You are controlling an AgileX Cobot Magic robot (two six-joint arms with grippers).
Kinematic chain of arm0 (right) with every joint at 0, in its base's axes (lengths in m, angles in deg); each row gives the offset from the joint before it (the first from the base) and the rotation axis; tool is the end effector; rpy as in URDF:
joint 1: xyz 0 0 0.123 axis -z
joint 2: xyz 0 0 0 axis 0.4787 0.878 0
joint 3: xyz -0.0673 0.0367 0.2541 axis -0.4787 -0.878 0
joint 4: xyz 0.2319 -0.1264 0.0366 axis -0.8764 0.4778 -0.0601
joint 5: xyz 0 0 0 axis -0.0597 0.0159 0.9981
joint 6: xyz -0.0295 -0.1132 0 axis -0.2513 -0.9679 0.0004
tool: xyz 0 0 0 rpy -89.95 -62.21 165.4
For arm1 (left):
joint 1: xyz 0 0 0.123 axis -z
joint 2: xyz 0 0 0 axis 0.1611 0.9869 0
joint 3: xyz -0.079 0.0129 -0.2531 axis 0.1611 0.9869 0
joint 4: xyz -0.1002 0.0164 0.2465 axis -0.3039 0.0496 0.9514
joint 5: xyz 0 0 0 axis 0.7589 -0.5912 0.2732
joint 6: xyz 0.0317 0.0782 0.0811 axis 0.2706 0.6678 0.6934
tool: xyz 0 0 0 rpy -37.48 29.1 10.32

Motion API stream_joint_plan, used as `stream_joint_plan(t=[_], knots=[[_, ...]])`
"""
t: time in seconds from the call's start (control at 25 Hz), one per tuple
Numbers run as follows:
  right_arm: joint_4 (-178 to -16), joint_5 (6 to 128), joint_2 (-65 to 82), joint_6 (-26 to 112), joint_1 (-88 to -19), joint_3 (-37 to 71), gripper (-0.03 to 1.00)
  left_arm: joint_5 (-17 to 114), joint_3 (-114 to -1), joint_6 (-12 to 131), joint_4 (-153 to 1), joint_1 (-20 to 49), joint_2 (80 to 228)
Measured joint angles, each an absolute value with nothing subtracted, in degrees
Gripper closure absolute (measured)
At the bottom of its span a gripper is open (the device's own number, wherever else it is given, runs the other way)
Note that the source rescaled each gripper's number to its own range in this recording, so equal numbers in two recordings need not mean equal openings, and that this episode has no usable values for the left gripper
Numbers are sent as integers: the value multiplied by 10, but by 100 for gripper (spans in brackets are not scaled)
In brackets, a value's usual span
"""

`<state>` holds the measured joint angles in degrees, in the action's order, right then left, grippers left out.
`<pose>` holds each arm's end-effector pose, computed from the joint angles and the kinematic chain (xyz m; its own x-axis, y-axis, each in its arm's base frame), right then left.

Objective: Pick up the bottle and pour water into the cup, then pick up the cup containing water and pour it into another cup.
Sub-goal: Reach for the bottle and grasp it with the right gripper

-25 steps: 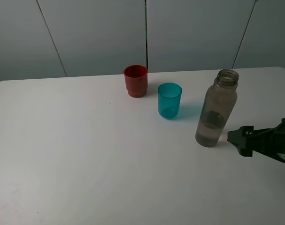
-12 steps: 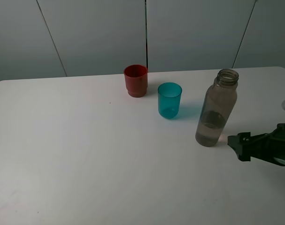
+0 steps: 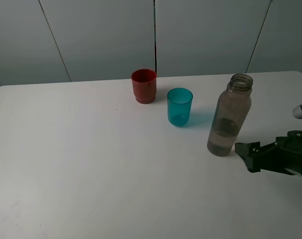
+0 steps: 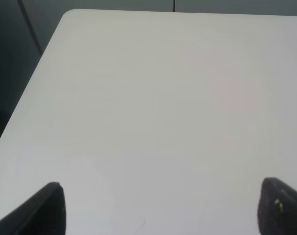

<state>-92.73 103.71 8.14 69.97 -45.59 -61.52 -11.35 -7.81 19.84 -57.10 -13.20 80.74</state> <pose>0.1708 0.0488 0.0775 -0.6256 -0.0569 -0.7781 -0.1917 0.9780 0.0826 0.0447 0.0131 0.2748 -0.4696 -0.0849 -0.8788 -0.1676 0.9858 -0.0057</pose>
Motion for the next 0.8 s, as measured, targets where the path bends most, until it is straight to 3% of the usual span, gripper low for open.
stream_joint_plan(t=[0.52, 0.8], knots=[[-843, 1182, 224, 713, -457, -624, -3, -113, -78, 198, -571, -132, 807], [-826, 1201, 251, 713, -457, -599, -3, -113, -78, 198, -571, -132, 807]])
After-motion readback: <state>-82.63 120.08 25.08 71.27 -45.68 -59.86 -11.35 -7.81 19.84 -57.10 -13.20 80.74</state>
